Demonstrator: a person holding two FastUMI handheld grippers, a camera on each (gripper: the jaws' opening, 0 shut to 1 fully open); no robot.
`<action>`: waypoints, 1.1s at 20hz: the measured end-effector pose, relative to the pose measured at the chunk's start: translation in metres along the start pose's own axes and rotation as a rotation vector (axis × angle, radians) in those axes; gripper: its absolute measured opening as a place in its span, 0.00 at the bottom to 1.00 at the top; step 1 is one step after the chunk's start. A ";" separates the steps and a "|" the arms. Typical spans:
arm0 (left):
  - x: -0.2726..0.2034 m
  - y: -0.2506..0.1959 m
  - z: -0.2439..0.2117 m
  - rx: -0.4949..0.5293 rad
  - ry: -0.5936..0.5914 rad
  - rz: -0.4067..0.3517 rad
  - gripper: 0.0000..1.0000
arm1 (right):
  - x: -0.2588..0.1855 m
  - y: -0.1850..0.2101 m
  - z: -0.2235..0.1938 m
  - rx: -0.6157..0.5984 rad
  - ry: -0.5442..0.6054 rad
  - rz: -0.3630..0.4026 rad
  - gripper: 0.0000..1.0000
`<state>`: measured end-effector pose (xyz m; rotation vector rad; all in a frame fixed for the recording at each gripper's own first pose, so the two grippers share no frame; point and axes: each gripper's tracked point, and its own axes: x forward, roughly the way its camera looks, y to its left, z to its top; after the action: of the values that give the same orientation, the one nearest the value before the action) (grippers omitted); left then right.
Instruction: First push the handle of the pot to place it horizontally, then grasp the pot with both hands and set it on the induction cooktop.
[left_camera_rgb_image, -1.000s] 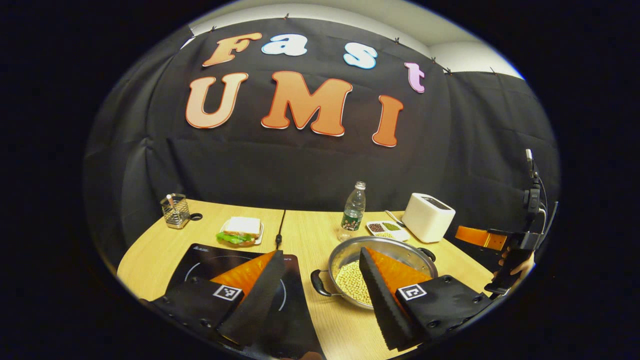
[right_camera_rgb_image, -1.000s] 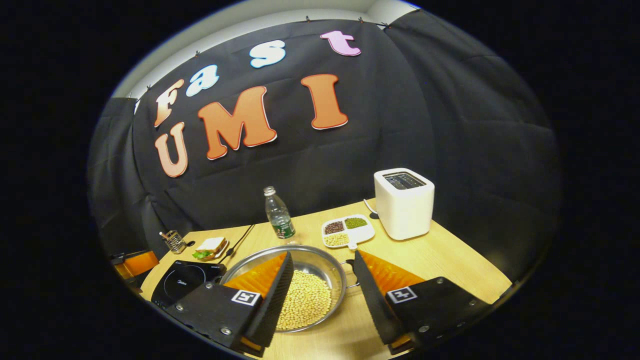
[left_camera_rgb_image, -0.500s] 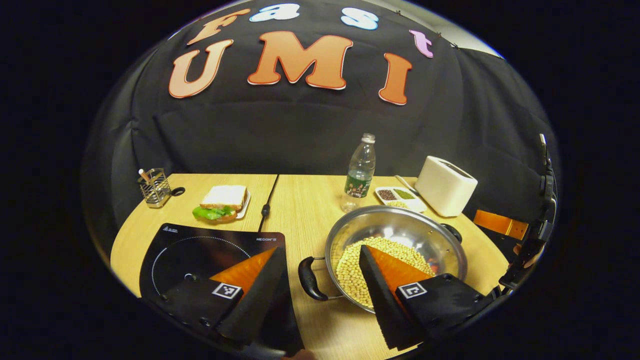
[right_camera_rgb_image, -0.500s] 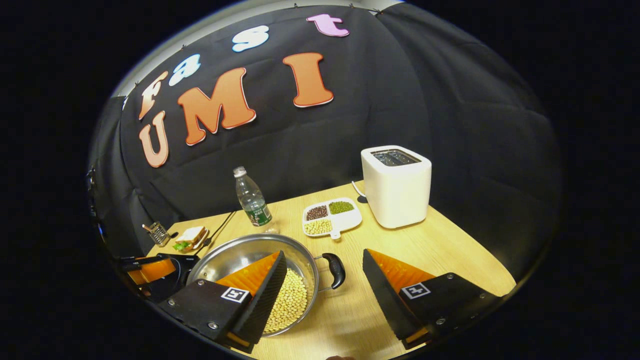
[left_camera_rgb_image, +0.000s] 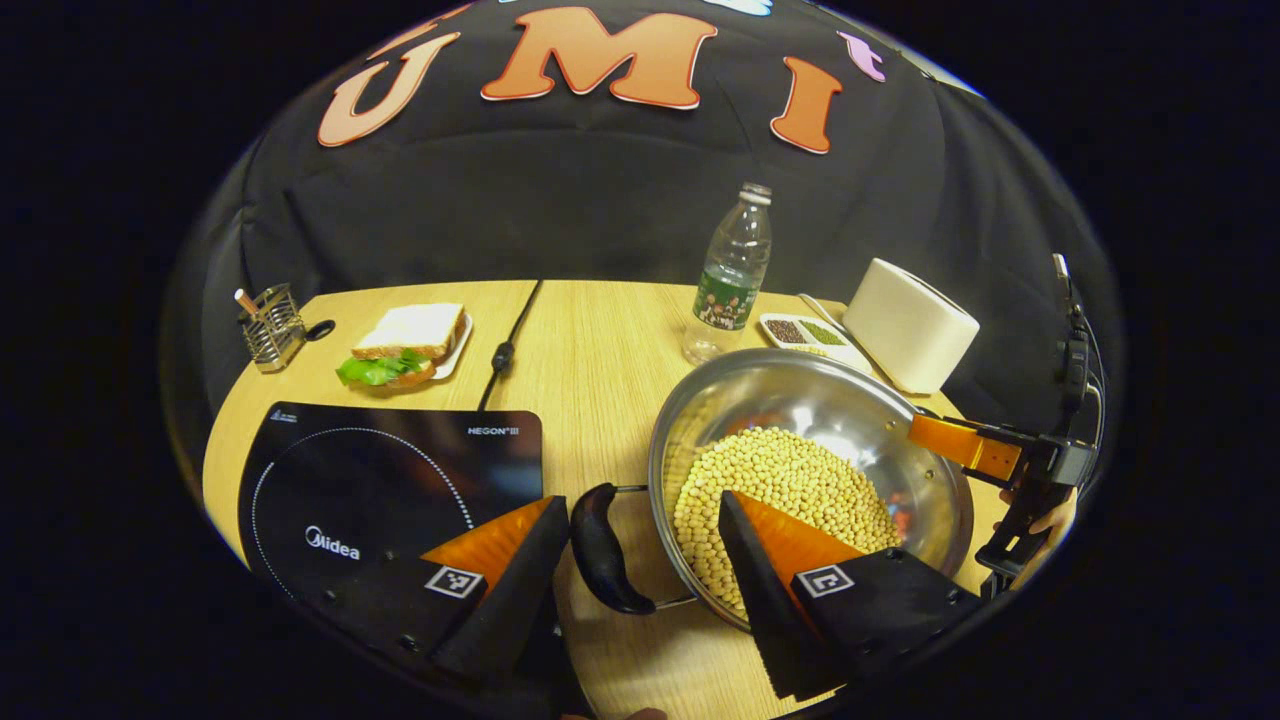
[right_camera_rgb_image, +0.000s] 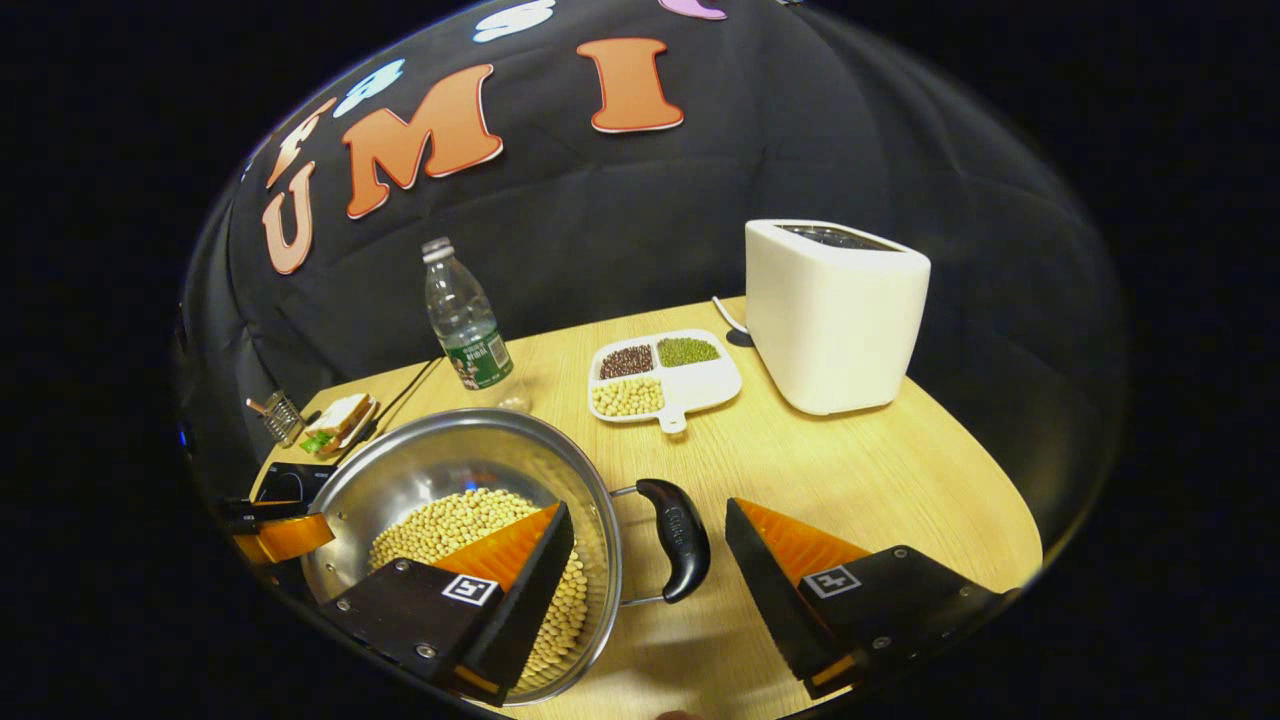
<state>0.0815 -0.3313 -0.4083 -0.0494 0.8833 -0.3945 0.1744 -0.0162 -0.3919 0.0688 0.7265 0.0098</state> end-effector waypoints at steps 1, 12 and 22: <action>0.004 -0.001 -0.003 0.012 0.016 0.011 0.98 | 0.002 0.002 -0.002 0.014 0.016 0.011 0.95; 0.014 0.016 0.000 0.020 0.126 0.051 0.57 | 0.001 0.003 -0.006 0.083 0.093 0.045 0.52; -0.061 0.048 0.045 0.017 0.077 0.086 0.57 | -0.056 0.060 0.038 0.059 0.021 0.100 0.52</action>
<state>0.0964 -0.2707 -0.3438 0.0200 0.9543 -0.3250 0.1584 0.0399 -0.3222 0.1617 0.7433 0.0847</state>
